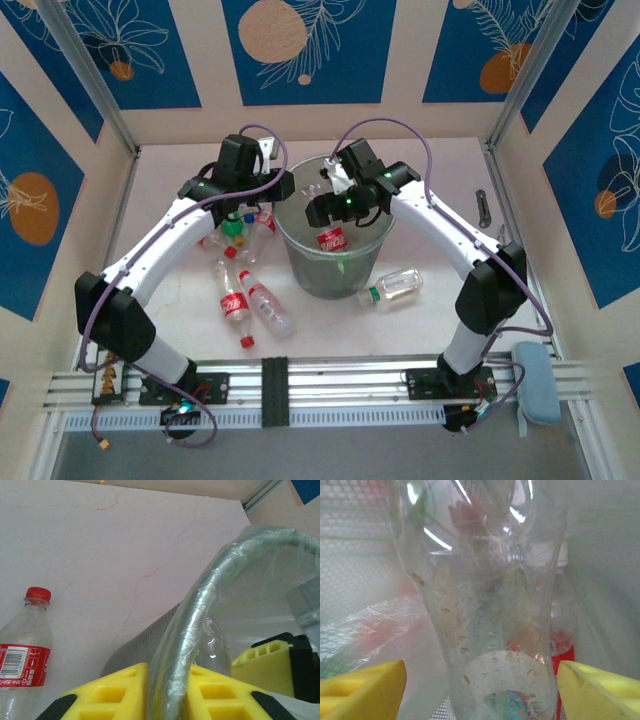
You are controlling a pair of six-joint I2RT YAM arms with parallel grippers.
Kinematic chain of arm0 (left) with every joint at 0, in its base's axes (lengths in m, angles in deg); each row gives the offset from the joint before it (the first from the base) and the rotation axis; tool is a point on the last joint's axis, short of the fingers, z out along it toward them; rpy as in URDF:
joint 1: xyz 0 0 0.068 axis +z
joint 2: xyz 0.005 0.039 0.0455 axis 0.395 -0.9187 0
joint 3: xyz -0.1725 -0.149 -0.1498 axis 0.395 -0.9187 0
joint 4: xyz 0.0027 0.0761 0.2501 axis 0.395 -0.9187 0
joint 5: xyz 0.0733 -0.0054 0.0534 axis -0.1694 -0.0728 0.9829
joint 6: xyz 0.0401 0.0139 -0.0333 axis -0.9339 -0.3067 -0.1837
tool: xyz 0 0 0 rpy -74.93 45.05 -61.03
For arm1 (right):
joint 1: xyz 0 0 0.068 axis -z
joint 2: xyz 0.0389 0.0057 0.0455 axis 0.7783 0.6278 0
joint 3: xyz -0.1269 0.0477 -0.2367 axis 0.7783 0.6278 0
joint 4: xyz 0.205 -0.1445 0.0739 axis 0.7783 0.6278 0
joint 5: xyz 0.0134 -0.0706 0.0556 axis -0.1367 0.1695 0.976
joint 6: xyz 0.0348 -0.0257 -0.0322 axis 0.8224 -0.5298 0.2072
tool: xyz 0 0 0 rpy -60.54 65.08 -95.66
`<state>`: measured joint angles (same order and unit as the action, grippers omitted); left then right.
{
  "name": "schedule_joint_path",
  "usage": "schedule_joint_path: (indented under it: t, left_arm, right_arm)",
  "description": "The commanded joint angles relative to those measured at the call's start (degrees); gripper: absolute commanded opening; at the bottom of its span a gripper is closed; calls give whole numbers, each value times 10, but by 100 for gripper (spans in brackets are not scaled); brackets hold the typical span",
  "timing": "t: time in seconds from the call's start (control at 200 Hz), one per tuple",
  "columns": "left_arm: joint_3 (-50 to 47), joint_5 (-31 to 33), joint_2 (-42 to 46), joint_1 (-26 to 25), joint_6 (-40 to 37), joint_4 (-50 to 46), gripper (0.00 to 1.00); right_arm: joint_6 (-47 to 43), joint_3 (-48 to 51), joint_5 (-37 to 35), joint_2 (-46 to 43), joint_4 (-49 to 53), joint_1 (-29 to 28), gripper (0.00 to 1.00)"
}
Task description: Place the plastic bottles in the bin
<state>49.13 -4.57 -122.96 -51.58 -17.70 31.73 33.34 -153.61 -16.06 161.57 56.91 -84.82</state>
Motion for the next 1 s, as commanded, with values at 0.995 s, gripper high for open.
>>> schedule_joint_path:
  t: [0.995]
  left_arm:
    - [-16,36,-2,-3,9,24,24]
  right_arm:
    - [60,-65,-106,-195,96,51,82]
